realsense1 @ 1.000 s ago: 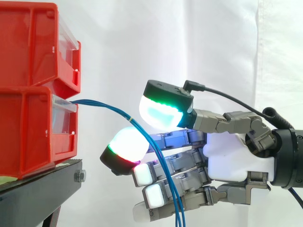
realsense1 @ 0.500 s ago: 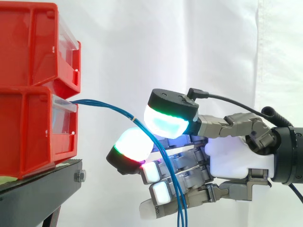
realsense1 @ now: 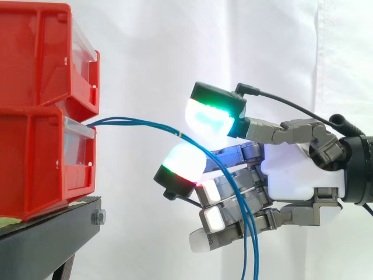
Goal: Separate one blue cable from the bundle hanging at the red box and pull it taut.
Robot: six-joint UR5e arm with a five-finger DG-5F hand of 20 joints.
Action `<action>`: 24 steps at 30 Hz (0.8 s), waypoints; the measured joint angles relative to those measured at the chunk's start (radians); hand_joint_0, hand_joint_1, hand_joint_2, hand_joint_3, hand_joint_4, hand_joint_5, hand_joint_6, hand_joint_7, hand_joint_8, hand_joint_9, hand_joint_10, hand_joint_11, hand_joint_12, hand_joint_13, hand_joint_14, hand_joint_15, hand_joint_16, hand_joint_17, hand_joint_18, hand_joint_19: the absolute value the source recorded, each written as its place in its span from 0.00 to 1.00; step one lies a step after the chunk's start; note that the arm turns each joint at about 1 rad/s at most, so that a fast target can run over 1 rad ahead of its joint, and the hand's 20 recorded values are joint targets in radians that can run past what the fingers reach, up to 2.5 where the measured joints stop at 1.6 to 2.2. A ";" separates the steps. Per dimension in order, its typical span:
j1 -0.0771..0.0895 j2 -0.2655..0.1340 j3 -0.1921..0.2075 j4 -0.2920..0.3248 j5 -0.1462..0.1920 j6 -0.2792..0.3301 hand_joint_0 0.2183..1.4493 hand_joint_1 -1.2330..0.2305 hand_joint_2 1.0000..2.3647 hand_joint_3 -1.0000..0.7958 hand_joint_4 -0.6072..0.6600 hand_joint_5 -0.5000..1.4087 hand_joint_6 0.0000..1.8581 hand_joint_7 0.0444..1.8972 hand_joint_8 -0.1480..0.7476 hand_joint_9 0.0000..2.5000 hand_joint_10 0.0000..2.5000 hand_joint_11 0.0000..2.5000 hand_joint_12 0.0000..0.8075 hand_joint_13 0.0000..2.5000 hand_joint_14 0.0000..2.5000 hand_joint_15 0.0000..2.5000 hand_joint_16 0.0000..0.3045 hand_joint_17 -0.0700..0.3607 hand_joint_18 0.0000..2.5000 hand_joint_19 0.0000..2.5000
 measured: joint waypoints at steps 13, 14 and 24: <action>0.000 0.005 0.000 -0.013 0.003 0.000 0.33 0.39 0.00 0.28 0.58 0.15 0.51 0.42 0.52 0.41 0.01 0.31 0.43 0.43 0.01 0.23 0.14 0.38 0.25 0.16; 0.000 0.005 0.000 -0.013 0.003 0.000 0.32 0.40 0.00 0.28 0.58 0.15 0.51 0.42 0.52 0.42 0.01 0.31 0.43 0.43 0.01 0.23 0.14 0.38 0.25 0.17; 0.005 0.005 0.000 -0.012 0.015 0.000 0.30 0.40 0.00 0.28 0.58 0.15 0.48 0.43 0.52 0.42 0.01 0.31 0.45 0.44 0.01 0.23 0.14 0.39 0.26 0.17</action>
